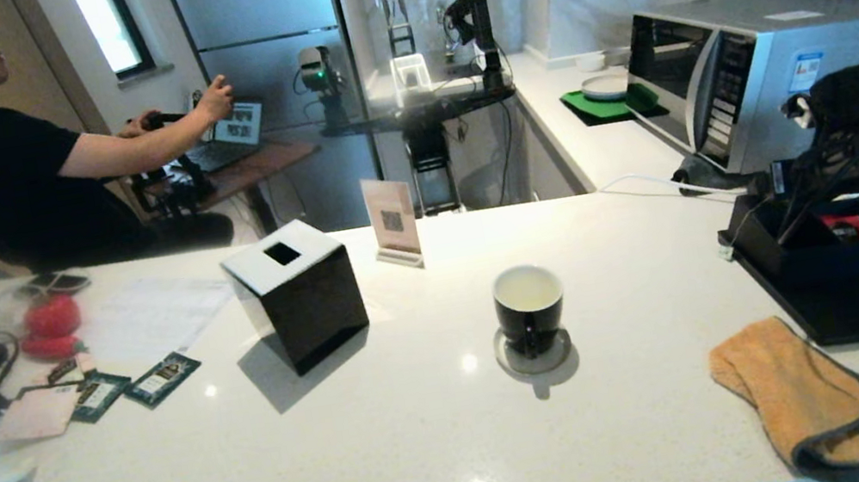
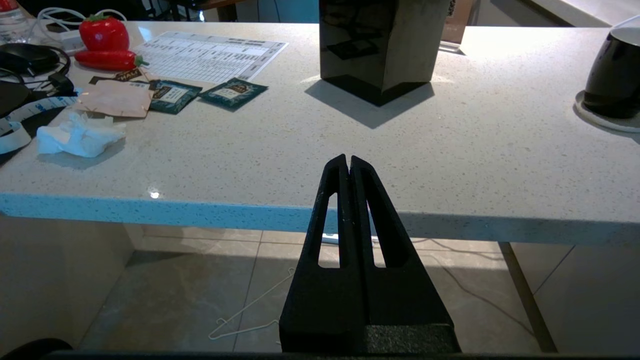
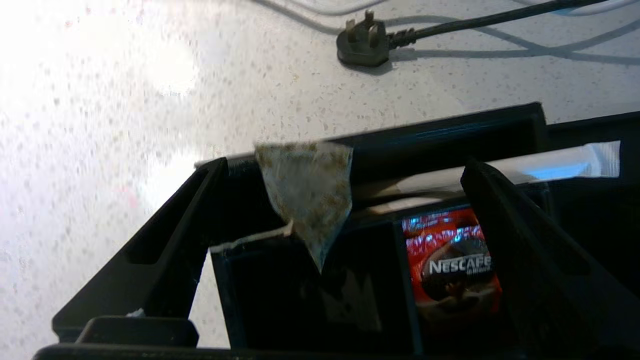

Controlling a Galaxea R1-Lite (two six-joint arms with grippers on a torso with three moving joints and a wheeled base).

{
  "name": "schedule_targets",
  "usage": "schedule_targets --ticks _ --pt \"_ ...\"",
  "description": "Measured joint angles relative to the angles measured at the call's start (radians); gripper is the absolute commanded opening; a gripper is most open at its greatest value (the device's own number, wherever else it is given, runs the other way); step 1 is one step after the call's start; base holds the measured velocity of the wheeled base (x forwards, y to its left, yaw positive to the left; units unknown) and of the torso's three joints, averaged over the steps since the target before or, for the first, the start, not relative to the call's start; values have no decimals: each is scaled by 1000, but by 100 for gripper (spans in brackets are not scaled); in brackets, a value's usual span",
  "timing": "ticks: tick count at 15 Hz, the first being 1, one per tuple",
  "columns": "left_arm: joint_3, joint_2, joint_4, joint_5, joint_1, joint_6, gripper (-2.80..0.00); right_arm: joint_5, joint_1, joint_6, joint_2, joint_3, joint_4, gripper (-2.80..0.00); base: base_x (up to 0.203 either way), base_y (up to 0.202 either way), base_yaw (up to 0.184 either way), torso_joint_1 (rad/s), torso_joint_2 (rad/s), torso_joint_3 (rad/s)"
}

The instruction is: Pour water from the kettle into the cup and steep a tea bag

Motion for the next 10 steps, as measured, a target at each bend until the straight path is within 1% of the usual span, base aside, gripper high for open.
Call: schedule_targets --ticks 2,10 --pt "0 0 0 0 0 0 -280 -2 1 19 11 -23 -1 0 0 0 0 0 0 0" --pt "0 0 -1 -1 1 0 -280 -2 1 21 35 -37 -1 0 0 0 0 0 0 0"
